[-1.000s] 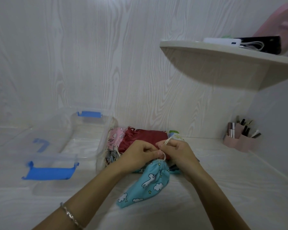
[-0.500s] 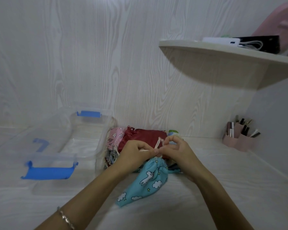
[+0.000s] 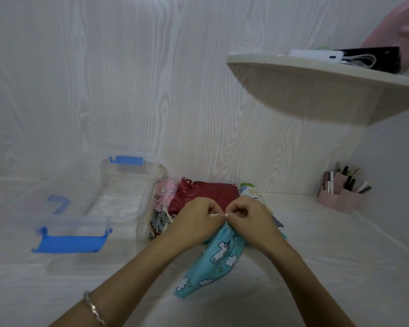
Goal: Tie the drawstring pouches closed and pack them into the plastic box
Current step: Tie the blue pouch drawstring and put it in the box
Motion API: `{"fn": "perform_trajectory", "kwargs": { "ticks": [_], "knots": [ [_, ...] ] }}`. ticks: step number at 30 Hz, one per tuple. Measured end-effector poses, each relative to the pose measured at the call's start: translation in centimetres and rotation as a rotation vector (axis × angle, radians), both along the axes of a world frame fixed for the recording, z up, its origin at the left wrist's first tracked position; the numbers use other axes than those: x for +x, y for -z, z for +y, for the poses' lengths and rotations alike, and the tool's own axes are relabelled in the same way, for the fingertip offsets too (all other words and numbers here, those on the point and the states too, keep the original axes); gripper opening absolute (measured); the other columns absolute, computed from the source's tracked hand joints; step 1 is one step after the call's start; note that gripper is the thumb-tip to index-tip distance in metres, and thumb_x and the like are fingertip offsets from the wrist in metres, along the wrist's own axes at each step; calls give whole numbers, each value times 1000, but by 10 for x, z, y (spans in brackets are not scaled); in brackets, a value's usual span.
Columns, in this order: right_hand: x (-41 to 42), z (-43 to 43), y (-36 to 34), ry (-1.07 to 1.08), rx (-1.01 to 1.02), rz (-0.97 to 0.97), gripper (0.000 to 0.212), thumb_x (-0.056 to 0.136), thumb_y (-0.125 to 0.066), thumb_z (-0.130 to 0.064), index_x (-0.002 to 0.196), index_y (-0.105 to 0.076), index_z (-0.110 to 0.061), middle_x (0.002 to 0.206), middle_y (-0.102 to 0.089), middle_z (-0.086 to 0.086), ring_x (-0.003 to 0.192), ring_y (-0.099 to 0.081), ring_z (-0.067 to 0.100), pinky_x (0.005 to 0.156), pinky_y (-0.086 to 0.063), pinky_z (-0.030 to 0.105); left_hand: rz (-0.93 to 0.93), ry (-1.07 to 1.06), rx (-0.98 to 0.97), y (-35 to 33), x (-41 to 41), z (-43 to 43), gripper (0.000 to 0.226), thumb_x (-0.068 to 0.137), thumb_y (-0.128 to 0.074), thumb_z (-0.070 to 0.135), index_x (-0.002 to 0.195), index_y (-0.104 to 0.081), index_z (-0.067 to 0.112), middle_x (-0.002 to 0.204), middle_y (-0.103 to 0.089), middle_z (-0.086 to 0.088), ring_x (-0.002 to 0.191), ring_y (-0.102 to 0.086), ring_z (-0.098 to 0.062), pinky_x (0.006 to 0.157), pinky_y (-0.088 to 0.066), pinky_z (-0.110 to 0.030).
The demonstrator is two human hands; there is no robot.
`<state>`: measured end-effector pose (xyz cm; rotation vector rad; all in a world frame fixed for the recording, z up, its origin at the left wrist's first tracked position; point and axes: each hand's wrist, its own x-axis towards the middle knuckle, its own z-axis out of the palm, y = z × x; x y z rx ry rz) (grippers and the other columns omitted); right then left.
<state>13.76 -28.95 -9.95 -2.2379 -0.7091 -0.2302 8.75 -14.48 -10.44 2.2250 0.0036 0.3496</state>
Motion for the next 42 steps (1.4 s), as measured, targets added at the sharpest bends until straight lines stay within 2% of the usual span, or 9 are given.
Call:
{"fn": "perform_trajectory", "kwargs": {
  "ticks": [5, 16, 24, 27, 30, 32, 36, 39, 42],
  "knots": [
    [-4, -6, -3, -18, 67, 36, 15, 80, -64, -3, 72, -69, -15, 69, -64, -7, 59, -56, -3, 56, -45, 11, -6, 3, -152, 0, 0, -2, 12, 80, -72, 27, 78, -74, 15, 58, -64, 8, 51, -57, 1, 63, -55, -26],
    [-8, -13, -1, -68, 131, -60, 16, 80, -68, -6, 82, -71, -21, 76, -69, -12, 79, -64, 0, 72, -53, 15, -78, -54, -163, -2, 0, -10, 7, 76, -72, 24, 73, -75, 18, 61, -67, 7, 54, -59, -3, 54, -51, -21],
    [-8, -13, -3, -109, 287, 114, 17, 82, -70, -5, 94, -61, -15, 74, -71, 2, 73, -69, 11, 69, -57, 26, -138, -38, -196, 5, 3, -11, 8, 83, -69, 21, 78, -74, 17, 61, -63, 9, 49, -52, 4, 50, -41, -15],
    [-6, -13, -5, -139, 524, 379, 14, 82, -67, 4, 88, -57, -4, 73, -70, 5, 67, -66, 15, 60, -54, 25, -197, -52, -43, 6, 3, -9, 11, 83, -68, 26, 72, -70, 28, 63, -65, 10, 57, -58, -1, 54, -47, -21],
    [1, -14, -3, -327, 837, 821, 12, 81, -61, 4, 88, -58, -6, 80, -66, 11, 75, -61, 20, 65, -53, 27, -193, -16, -104, 0, 3, -7, 13, 85, -67, 20, 73, -70, 23, 54, -57, 14, 50, -49, 3, 51, -40, -16],
    [3, -14, 0, -380, 942, 914, 12, 80, -60, 3, 87, -59, -6, 82, -65, 12, 78, -60, 22, 70, -54, 28, -164, 2, -152, -3, 3, -4, 13, 86, -66, 18, 74, -71, 19, 54, -57, 14, 51, -48, 3, 54, -41, -17],
    [-2, -9, 3, -175, 677, 439, 11, 81, -67, 6, 80, -62, -3, 74, -68, 9, 67, -64, 16, 60, -54, 23, -13, 83, -325, -2, -1, -3, 23, 91, -62, 25, 79, -73, 8, 72, -66, -17, 63, -50, -18, 63, -42, -32],
    [-3, -6, 6, -60, 461, 48, 9, 77, -75, -1, 77, -69, -7, 78, -69, 5, 71, -65, 14, 67, -56, 25, 28, 92, -390, -3, -4, -4, 27, 93, -59, 26, 72, -70, 14, 64, -56, -5, 56, -45, -12, 56, -39, -22],
    [-1, -8, 7, -60, 367, -107, 2, 78, -76, -13, 79, -76, -15, 80, -69, -4, 76, -66, 11, 70, -56, 25, 39, 63, -475, -3, -3, -4, 23, 94, -58, 23, 80, -72, 11, 60, -61, 5, 44, -48, 3, 47, -39, -12]
  ]
}}
